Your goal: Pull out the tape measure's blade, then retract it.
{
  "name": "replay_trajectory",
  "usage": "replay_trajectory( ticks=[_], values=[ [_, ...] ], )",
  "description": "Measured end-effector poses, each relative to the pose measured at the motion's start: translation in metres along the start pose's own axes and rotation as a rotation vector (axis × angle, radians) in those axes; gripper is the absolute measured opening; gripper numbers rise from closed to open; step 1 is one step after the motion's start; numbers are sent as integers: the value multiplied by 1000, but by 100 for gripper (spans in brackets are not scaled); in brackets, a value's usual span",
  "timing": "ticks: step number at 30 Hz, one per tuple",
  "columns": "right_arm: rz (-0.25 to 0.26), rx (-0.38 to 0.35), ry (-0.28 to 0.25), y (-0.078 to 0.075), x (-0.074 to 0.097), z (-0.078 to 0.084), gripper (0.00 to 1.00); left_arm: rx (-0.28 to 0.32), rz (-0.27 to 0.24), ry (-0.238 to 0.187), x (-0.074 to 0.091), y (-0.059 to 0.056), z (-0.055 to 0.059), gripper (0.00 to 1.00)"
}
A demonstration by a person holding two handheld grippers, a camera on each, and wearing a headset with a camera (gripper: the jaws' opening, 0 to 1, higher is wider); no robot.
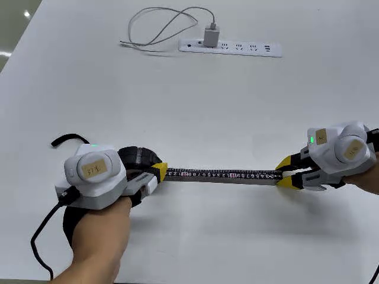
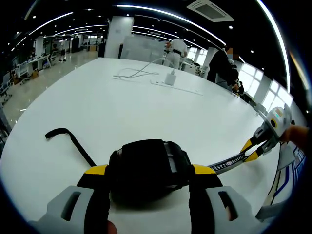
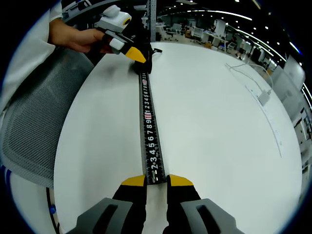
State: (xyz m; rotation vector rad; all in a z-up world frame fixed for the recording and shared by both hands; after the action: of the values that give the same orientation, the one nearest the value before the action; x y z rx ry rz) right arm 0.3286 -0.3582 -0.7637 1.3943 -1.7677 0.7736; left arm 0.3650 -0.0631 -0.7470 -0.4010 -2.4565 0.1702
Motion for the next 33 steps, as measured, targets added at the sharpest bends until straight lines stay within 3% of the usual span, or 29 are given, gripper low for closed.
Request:
replay_trajectory(
  ticks=[14, 33],
  values=[
    [1, -2, -2, 0, 0, 0, 12, 14, -3, -10, 3, 0, -4, 61],
    [1, -9, -6, -1, 1, 0, 11, -20, -3, 7, 1, 0, -3, 58]
  ],
)
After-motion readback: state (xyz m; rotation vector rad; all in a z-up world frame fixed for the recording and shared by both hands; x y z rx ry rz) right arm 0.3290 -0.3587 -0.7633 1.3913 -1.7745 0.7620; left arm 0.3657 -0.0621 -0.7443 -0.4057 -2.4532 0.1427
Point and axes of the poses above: the centre of the closed fingertips' face, and the gripper's own axes: x roughly backward along the fingers, y roughly to its left, z roughly out of its underside, the point moved 3 cm from there along x, roughly backward along the fingers, and after that the axes turned 3 degrees about -y, right-handed, at the moved point
